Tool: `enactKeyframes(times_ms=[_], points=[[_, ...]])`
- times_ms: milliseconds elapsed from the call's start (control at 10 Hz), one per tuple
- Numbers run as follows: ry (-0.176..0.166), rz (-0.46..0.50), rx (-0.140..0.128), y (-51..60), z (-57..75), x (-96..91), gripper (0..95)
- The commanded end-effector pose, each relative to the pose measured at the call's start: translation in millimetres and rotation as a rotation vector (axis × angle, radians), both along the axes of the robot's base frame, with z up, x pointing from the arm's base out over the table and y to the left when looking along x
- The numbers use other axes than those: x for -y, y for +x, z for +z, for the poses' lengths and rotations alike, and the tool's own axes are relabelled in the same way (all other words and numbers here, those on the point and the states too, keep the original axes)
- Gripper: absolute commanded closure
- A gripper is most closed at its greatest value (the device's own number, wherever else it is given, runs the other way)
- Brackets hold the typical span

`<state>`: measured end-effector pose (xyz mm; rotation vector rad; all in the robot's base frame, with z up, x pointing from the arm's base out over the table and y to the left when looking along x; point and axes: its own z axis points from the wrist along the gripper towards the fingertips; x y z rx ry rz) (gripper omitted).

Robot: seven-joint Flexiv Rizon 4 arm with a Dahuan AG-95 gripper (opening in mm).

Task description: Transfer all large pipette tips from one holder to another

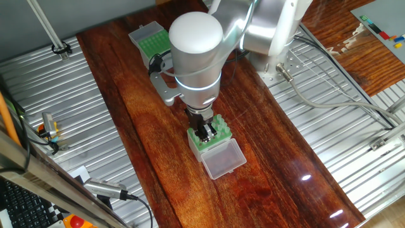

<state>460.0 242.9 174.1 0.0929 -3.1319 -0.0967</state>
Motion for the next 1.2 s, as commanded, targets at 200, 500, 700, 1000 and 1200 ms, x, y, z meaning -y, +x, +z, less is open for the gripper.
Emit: enactKeyframes(times_ms=[200, 500, 700, 1000, 1200], points=[[0.001, 0.067, -0.021, -0.6, -0.3, 0.6, 76.0], [0.004, 0.041, -0.029, -8.8, -1.3, -7.1, 76.0], [0.009, 0.027, -0.027, -13.1, -5.1, -11.6, 76.0], [0.019, 0.022, -0.019, -15.5, -6.8, -11.5, 76.0], [0.029, 0.010, -0.018, -17.2, -8.0, -11.3, 76.0]])
